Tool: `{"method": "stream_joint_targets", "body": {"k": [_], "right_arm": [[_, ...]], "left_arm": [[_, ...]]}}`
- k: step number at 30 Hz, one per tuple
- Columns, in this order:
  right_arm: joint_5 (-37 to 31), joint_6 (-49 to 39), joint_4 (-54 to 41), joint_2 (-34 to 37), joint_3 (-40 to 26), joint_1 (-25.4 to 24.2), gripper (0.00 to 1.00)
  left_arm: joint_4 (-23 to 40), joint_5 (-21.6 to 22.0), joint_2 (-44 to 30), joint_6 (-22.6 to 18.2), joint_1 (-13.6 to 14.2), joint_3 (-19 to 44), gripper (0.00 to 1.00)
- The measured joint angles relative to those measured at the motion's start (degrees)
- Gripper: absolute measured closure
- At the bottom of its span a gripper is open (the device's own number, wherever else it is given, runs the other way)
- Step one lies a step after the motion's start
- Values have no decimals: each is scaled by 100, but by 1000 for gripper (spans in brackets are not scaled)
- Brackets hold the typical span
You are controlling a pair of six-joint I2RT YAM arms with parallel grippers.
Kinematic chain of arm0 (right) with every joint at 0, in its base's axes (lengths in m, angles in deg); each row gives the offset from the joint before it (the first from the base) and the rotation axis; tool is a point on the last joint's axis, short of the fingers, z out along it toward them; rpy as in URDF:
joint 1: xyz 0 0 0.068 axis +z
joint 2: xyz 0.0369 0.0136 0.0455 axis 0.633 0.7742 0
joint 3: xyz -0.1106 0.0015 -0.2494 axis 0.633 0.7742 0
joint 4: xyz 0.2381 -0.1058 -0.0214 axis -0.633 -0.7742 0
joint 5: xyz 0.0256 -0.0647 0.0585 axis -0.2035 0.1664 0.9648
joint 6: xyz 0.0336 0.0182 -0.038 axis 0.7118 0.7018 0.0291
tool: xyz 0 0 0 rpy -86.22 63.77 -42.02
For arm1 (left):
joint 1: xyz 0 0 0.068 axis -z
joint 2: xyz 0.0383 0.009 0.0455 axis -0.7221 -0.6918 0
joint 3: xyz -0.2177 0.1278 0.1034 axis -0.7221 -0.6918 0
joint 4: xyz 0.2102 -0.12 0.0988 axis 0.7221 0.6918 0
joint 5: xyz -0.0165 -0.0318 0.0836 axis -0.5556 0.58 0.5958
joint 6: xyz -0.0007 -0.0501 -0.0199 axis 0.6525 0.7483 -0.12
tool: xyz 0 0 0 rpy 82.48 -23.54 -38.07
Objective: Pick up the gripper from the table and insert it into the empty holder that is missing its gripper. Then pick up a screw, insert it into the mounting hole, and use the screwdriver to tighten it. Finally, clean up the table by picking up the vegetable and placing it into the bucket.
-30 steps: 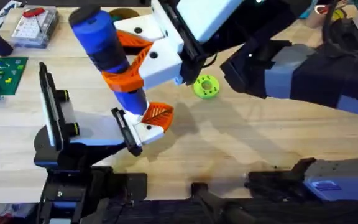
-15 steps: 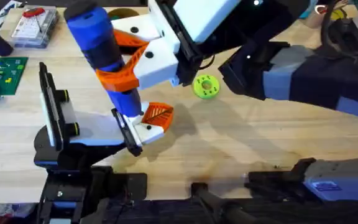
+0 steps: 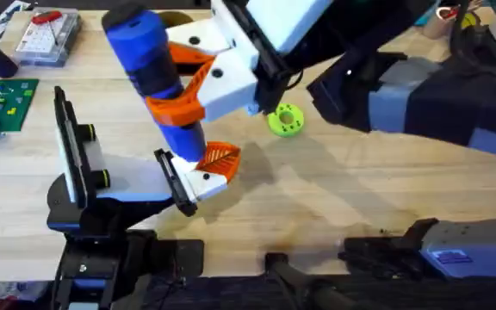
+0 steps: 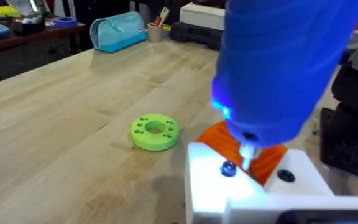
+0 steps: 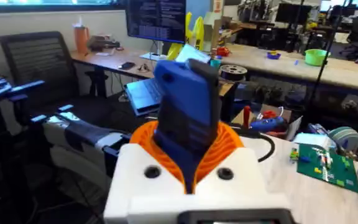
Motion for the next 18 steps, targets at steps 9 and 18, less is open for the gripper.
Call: {"method": "stream_joint_targets", "body": {"k": [9,18], "right_arm": [[307,133,-208,0,-523,-192,976],[314,137,-303,0,-654,-153,976]], "left_arm": [[0,0,0,0,0,0,989],[0,0,0,0,0,0,989]]}}
